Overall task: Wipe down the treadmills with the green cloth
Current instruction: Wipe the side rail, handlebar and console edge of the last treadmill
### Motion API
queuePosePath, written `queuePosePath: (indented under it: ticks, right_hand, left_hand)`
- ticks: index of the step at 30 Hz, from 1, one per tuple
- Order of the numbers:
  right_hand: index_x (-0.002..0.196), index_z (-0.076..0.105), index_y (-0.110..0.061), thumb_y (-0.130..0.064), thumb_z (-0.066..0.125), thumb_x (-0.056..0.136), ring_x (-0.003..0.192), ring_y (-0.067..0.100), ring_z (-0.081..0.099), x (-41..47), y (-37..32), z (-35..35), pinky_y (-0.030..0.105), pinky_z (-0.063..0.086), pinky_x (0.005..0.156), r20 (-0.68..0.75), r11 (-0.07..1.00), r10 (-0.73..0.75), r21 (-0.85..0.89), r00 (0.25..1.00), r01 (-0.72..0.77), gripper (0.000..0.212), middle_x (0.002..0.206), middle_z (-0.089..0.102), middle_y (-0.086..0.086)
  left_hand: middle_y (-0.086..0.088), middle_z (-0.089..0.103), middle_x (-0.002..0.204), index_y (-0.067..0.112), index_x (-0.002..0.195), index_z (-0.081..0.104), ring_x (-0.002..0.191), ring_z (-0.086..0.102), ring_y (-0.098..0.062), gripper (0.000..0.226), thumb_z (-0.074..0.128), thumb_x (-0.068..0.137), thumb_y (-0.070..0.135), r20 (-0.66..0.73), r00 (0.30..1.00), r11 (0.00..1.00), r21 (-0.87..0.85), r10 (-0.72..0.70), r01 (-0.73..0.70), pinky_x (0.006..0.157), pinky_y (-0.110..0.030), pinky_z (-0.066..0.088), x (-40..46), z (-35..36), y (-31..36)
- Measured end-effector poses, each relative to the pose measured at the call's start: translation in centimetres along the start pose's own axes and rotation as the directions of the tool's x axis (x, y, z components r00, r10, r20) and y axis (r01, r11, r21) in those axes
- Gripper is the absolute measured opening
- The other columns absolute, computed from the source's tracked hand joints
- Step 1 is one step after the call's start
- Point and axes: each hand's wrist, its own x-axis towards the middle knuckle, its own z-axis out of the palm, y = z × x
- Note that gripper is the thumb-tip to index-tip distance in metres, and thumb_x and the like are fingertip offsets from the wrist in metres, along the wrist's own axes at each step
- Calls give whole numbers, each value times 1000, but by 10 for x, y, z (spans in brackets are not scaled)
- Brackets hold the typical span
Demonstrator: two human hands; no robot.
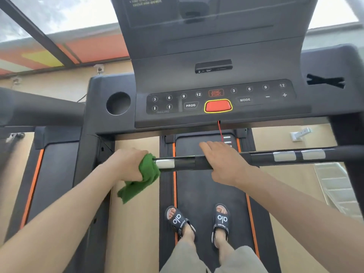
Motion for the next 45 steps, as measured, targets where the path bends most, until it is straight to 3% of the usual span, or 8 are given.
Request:
queuePosePath:
  ticks: [4, 8, 12, 17, 22, 29, 41, 45]
  right_hand:
    - [137, 44, -6, -12, 72, 58, 123, 32, 47, -29, 39, 7, 40, 37, 109, -236, 992, -54, -123, 970, 25, 84, 131, 50, 9]
    - [145, 33, -11, -26, 74, 60, 123, 33, 50, -40, 59, 23, 41, 41, 104, -62, 982, 113, -143, 992, -121, 95, 133, 49, 10]
    - [107, 48, -21, -26, 62, 74, 90, 26, 66, -24, 53, 18, 32, 38, 63, 4, 960, 237, -156, 971, -234, 36, 94, 66, -4]
    - [96, 49, -25, -29, 60, 78, 84, 24, 64, -20, 54, 17, 31, 40, 62, 13, 954, 286, -93, 958, -284, 21, 84, 63, -6]
    - [94, 50, -25, -26, 60, 79, 75, 22, 58, -18, 47, 15, 29, 42, 61, -6, 942, 323, -94, 946, -322, 18, 79, 57, -6]
    - [93, 51, -23, -25, 58, 77, 73, 22, 53, -18, 39, 13, 29, 37, 62, -5, 928, 360, -98, 933, -358, 17, 84, 62, -4]
    - [130, 41, -18, -21, 70, 73, 104, 27, 61, -37, 66, 20, 36, 39, 84, -30, 958, 234, -165, 972, -236, 64, 106, 63, 1]
    - [107, 48, -19, -21, 63, 74, 94, 27, 65, -63, 109, 18, 36, 38, 83, -77, 932, 310, -174, 948, -319, 37, 99, 68, -1]
  left_hand:
    - [11, 71, 85, 31, 93, 64, 80, 67, -14, 39, 75, 56, 34, 120, 986, 946, -315, 116, -73, 69, -30, 56, 35, -23, 74]
    - [1, 76, 81, 19, 85, 72, 78, 73, -22, 41, 80, 47, 33, 198, 947, 851, -510, 254, -121, 74, -46, 62, 72, -35, 147]
    - [5, 66, 87, 24, 100, 56, 83, 63, -23, 47, 72, 62, 46, -71, 974, 951, -212, 215, -226, 68, -35, 50, 56, -22, 150]
    - [3, 60, 82, 18, 102, 46, 78, 61, -29, 31, 65, 80, 29, -345, 884, 944, 29, 317, -327, 61, -34, 37, 38, -1, 114]
    - [4, 61, 71, 20, 87, 51, 69, 64, -28, 31, 72, 66, 25, -446, 877, 982, 141, 178, -128, 62, -33, 47, -4, 35, -19]
    - [9, 55, 78, 21, 100, 52, 78, 62, -22, 40, 72, 67, 30, -174, 982, 993, 83, -69, 84, 62, -30, 45, -6, 23, -11]
    - [4, 59, 93, 20, 109, 41, 90, 64, -25, 48, 65, 80, 49, -282, 937, 977, 20, 208, -211, 65, -35, 45, 43, -5, 151]
    - [4, 58, 89, 21, 102, 41, 88, 62, -26, 58, 67, 76, 66, -253, 942, 973, -14, 219, -230, 74, -36, 52, 46, -21, 165]
